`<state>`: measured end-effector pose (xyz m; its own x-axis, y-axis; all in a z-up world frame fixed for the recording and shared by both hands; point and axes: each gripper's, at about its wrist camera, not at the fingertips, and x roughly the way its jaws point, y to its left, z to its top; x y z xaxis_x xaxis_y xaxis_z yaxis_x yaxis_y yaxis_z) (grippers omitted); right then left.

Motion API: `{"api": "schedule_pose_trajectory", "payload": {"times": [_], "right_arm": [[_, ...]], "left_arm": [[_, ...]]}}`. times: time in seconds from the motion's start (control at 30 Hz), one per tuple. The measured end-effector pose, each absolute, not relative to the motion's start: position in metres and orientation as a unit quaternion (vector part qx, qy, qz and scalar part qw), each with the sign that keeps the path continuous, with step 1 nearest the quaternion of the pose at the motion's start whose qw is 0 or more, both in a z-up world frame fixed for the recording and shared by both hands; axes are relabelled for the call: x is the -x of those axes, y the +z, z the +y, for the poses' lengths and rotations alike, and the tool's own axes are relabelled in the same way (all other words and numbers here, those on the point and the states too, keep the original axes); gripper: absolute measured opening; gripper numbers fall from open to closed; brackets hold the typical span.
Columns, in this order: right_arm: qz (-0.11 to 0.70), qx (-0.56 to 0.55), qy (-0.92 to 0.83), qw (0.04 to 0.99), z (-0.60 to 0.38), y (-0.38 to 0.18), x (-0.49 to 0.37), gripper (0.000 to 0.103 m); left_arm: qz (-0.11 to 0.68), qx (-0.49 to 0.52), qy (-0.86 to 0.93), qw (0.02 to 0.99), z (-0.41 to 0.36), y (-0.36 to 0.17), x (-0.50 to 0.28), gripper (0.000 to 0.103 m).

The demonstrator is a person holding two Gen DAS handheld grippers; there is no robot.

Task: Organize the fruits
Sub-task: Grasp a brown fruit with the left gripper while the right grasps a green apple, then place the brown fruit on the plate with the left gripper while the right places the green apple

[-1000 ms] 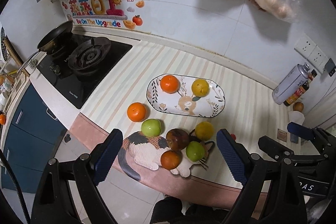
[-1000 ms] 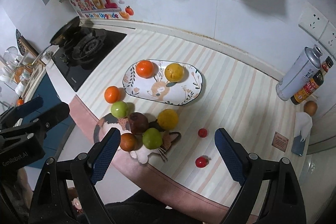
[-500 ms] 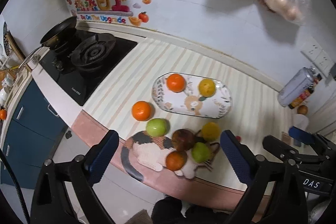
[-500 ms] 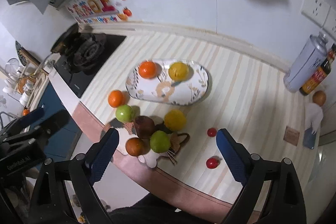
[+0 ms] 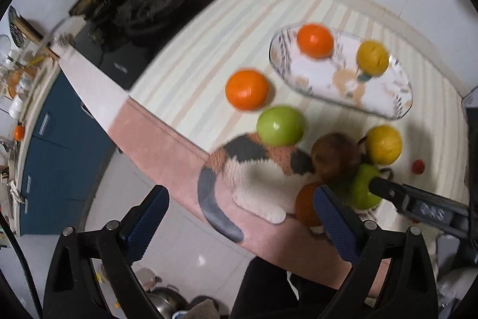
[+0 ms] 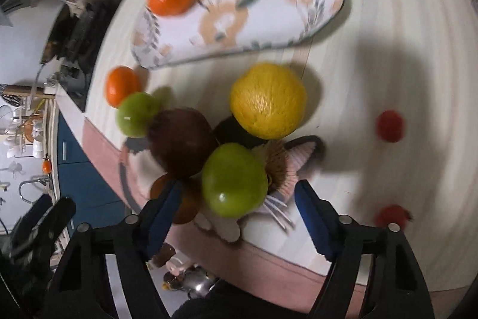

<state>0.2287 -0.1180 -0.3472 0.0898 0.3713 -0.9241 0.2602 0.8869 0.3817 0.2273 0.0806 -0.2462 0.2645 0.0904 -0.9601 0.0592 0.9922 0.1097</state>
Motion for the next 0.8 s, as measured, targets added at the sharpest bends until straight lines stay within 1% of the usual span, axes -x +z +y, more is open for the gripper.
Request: {"api": "schedule_pose_trajectory", "payload": {"times": [0.03, 0.07, 0.1, 0.13, 0.23, 0.4, 0.53, 0.6, 0.63, 0.7, 0.73, 0.77, 0.8], "right_arm": [[0.677, -0.235, 0.042, 0.696, -0.116, -0.355, -0.231, 0.072], [0.682, -0.238, 0.048, 0.690, -0.113, -0.364, -0.234, 0.062], [0.686, -0.240, 0.054, 0.685, -0.110, -0.369, -0.234, 0.058], [0.686, -0.246, 0.061, 0.682, -0.109, -0.372, -0.234, 0.058], [0.690, -0.204, 0.047, 0.693, -0.108, -0.368, -0.228, 0.058], [0.699, -0.177, 0.031, 0.692, -0.125, -0.360, -0.211, 0.058], [0.702, -0.187, 0.020, 0.687, -0.138, -0.366, -0.201, 0.058], [0.701, -0.194, 0.023, 0.686, -0.140, -0.367, -0.201, 0.058], [0.701, -0.194, 0.023, 0.686, -0.142, -0.366, -0.200, 0.058], [0.701, -0.193, 0.026, 0.686, -0.143, -0.366, -0.198, 0.058], [0.702, -0.196, 0.027, 0.685, -0.144, -0.366, -0.197, 0.058], [0.702, -0.199, 0.027, 0.683, -0.146, -0.366, -0.196, 0.059], [0.703, -0.201, 0.028, 0.682, -0.147, -0.366, -0.196, 0.059]], "left_arm": [[0.616, -0.059, 0.009, 0.786, 0.081, -0.254, -0.227, 0.099], [0.623, -0.056, 0.005, 0.780, 0.081, -0.260, -0.228, 0.099], [0.628, -0.055, 0.000, 0.776, 0.080, -0.264, -0.228, 0.099], [0.633, -0.056, -0.002, 0.772, 0.079, -0.269, -0.228, 0.099], [0.649, -0.059, -0.023, 0.758, 0.071, -0.282, -0.227, 0.099], [0.668, -0.063, -0.058, 0.739, 0.051, -0.305, -0.230, 0.099], [0.690, -0.067, -0.091, 0.715, 0.032, -0.330, -0.233, 0.099], [0.699, -0.067, -0.101, 0.705, 0.024, -0.342, -0.236, 0.089], [0.701, -0.066, -0.103, 0.702, 0.022, -0.346, -0.237, 0.080], [0.702, -0.061, -0.109, 0.701, 0.019, -0.351, -0.239, 0.058], [0.702, -0.055, -0.115, 0.701, 0.018, -0.353, -0.240, 0.054], [0.701, -0.052, -0.116, 0.702, 0.016, -0.354, -0.240, 0.051], [0.699, -0.056, -0.114, 0.704, 0.015, -0.353, -0.240, 0.051]]}}
